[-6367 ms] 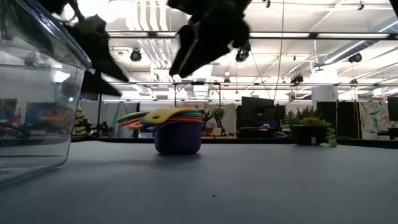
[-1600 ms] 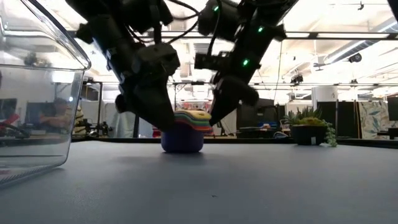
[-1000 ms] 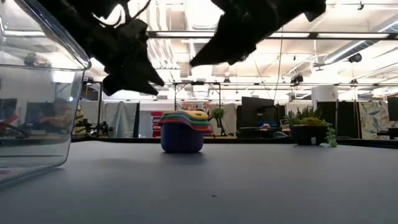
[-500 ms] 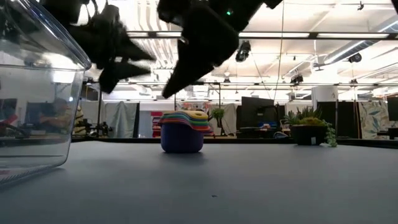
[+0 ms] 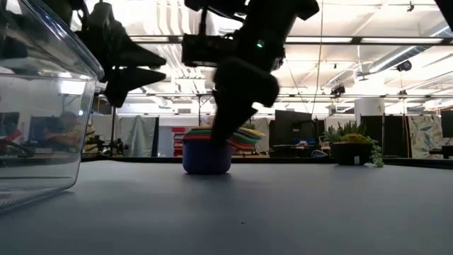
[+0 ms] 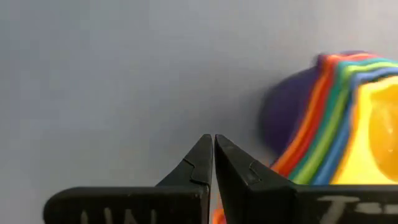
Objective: Nest measuring cups in basket
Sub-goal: Adjust the measuring cups, then put the nested measuring cups into the transparent bin
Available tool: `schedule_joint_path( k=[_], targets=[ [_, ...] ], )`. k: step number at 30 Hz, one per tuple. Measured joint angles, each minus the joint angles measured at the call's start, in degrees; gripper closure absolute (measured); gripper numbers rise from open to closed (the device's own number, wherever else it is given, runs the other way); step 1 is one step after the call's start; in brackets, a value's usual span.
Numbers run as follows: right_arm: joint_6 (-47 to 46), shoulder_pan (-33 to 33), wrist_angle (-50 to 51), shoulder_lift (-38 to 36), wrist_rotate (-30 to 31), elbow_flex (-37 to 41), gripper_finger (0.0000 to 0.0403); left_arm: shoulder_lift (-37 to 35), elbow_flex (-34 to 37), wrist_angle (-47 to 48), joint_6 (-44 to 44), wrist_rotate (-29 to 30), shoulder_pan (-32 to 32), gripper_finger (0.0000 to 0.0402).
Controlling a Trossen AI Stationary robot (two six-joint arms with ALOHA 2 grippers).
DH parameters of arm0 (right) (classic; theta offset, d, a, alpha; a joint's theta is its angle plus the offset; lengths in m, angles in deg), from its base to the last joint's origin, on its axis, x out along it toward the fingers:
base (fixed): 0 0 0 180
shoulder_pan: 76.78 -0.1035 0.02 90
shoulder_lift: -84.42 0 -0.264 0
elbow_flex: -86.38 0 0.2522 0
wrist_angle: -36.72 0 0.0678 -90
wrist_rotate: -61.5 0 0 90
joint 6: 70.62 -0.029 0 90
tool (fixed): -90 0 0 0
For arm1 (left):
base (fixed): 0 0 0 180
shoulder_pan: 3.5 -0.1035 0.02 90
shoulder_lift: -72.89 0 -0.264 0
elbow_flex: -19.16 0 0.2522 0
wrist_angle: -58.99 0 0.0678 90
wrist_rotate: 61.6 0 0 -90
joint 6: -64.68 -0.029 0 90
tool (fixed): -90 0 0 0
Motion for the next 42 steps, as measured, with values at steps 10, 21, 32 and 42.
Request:
schedule_joint_path(
  k=[10, 21, 32, 42],
  targets=[
    [-6.02, 0.11, 8.52, -5.53, 7.69, 2.69, 0.0394, 1.83, -0.82, -0.88, -0.01, -2.34, 0.00, 0.0242],
    [-7.71, 0.02, 1.05, -16.79, 9.20, 10.88, 0.0394, 1.00, -0.67, -0.44, -0.04, -4.17, 0.00, 0.0242],
    [-10.30, 5.43, -4.44, -23.12, -0.87, 17.70, 0.0278, 0.93, -0.74, -0.73, -0.01, -4.17, 0.00, 0.0242],
    [-16.08, 7.32, -6.16, -19.45, 1.35, 17.71, 0.0107, 0.91, -0.74, -0.36, 0.20, -4.61, 0.00, 0.0242]
  ],
)
